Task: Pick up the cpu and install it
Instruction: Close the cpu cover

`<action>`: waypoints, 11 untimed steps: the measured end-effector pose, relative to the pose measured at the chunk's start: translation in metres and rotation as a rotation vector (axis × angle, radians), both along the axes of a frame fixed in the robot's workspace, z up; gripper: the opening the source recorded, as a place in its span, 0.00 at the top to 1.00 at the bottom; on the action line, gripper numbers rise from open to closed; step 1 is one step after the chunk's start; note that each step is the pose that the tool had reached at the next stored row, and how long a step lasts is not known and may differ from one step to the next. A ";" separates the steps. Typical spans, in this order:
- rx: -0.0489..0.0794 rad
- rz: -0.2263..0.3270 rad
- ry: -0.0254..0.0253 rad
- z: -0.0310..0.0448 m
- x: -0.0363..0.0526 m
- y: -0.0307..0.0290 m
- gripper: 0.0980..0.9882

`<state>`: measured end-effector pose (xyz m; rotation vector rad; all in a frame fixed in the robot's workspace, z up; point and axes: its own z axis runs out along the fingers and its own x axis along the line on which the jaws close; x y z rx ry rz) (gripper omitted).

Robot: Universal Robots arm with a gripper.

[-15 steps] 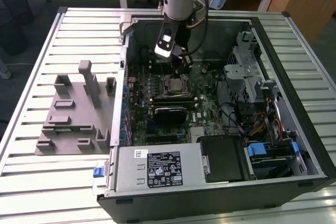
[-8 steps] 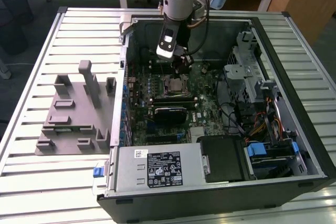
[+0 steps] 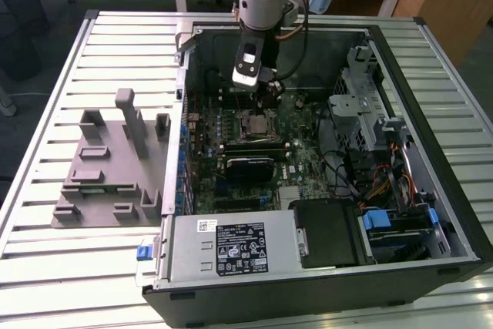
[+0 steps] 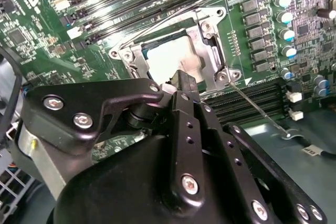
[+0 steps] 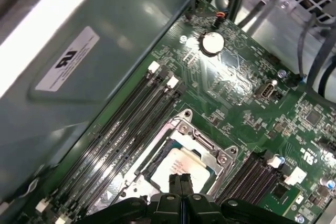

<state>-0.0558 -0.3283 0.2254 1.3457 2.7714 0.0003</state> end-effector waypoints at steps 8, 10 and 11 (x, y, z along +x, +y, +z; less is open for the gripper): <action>-0.001 0.069 -0.0001 0.0000 -0.0011 0.0000 0.99; -0.001 0.087 -0.0002 0.0000 -0.0013 0.0000 0.99; -0.001 0.096 -0.0002 0.0000 -0.0014 0.0000 0.99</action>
